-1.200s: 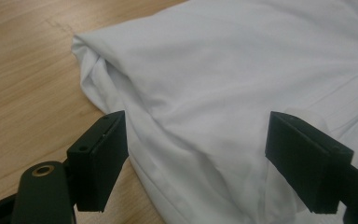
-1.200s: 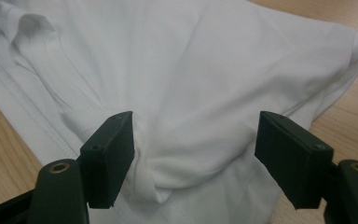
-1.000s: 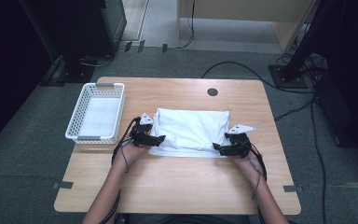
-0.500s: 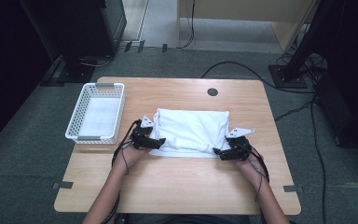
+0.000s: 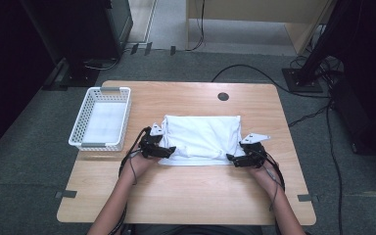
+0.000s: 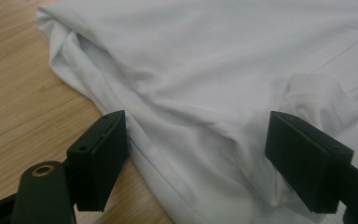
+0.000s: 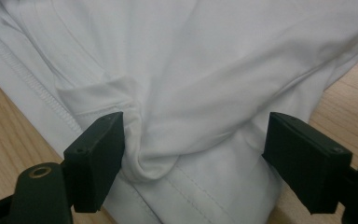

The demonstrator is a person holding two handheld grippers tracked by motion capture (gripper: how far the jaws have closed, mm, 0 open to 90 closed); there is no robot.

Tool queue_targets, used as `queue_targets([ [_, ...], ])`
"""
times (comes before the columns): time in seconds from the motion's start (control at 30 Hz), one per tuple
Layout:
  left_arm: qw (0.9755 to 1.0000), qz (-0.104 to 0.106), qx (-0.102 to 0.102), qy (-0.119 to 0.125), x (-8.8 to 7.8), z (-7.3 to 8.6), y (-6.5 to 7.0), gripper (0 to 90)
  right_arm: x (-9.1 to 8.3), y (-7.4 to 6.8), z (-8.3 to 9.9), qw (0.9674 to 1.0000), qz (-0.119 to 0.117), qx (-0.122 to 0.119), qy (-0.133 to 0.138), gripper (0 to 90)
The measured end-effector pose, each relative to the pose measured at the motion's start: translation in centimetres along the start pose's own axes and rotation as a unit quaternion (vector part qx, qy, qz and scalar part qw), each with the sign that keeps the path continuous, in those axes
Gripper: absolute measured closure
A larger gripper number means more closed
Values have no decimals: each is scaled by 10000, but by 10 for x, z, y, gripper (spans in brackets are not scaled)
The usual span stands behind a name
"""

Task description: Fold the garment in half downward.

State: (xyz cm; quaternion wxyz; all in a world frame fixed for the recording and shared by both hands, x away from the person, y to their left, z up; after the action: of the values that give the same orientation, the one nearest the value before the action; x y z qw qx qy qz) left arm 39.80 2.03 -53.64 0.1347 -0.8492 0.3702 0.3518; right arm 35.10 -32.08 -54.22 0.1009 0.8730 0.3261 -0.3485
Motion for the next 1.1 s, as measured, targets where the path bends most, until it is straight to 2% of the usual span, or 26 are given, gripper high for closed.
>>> queue_targets([
  [0.43,9999,64,97,-49,2,-2,11,216,-6,8,5,10000,25,13,-35,213],
  [1.1,9994,206,266,-71,5,-4,29,216,-24,7,21,9999,47,89,-23,215],
])
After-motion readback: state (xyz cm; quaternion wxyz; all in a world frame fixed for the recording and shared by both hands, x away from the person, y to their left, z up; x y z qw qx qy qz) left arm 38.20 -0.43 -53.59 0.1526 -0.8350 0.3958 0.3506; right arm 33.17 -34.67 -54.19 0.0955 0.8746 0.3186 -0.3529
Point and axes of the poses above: each handheld gripper's, and its own axes: x roughly forward along the jaws, z roughly out of its underside, y roughly to its right, the point moved 3 cm from there along x, roughly forward along the jaws, and after that the axes turned 1 degree about -z, right-handed, at the moved point
